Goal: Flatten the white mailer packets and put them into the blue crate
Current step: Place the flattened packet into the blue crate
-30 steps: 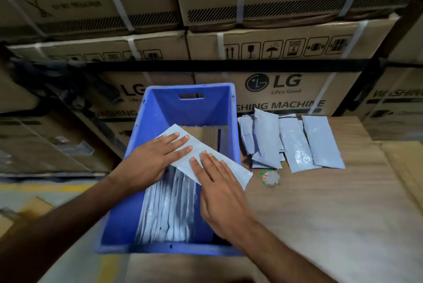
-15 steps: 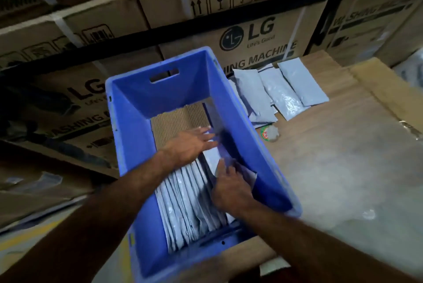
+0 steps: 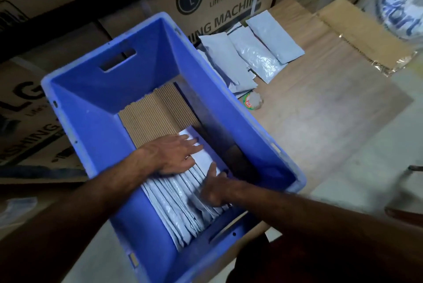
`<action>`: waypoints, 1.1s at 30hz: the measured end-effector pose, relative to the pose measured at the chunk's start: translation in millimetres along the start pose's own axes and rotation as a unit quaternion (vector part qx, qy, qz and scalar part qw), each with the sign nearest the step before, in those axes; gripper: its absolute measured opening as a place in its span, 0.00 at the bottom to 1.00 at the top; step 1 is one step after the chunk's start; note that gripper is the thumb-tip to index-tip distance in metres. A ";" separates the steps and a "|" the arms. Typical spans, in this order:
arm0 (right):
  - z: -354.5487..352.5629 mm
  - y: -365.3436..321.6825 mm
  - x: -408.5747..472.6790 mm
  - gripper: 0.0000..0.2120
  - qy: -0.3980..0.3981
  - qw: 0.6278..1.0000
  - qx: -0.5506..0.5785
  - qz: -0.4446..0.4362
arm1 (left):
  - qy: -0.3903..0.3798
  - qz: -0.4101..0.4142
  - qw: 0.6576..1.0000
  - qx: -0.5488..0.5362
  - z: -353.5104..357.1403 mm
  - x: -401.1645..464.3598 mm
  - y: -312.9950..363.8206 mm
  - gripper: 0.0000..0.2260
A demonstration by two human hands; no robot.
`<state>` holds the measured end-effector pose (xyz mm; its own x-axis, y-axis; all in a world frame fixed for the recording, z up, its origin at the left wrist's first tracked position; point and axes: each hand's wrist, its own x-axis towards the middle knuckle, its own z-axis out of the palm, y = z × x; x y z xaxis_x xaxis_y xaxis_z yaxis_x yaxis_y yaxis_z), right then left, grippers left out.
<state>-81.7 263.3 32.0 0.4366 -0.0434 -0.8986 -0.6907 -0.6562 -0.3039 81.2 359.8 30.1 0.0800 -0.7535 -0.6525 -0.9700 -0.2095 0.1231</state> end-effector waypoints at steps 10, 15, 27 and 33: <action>0.4 -19.8 -13.2 0.43 -0.030 0.997 -0.031 0.058 | -0.009 0.000 1.000 0.011 -0.5 -2.0 7.9 0.27; -2.8 -17.9 -10.9 0.47 0.009 0.999 -0.024 0.036 | 0.026 -0.051 0.998 -0.019 -1.5 -16.4 8.2 0.43; -63.7 5.5 -67.1 0.37 0.435 0.830 -0.207 -0.283 | 0.332 -0.224 0.912 -0.083 -46.4 -76.2 40.6 0.29; -142.8 52.0 -69.3 0.36 0.480 0.775 -0.269 -0.311 | 0.386 -0.301 0.867 -0.096 -88.5 -47.8 87.0 0.28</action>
<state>-65.6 124.6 123.7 0.9947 0.0359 0.0968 0.0527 -0.9829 -0.1766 13.3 322.5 138.1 0.7604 -0.6480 0.0435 -0.6486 -0.7541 0.1036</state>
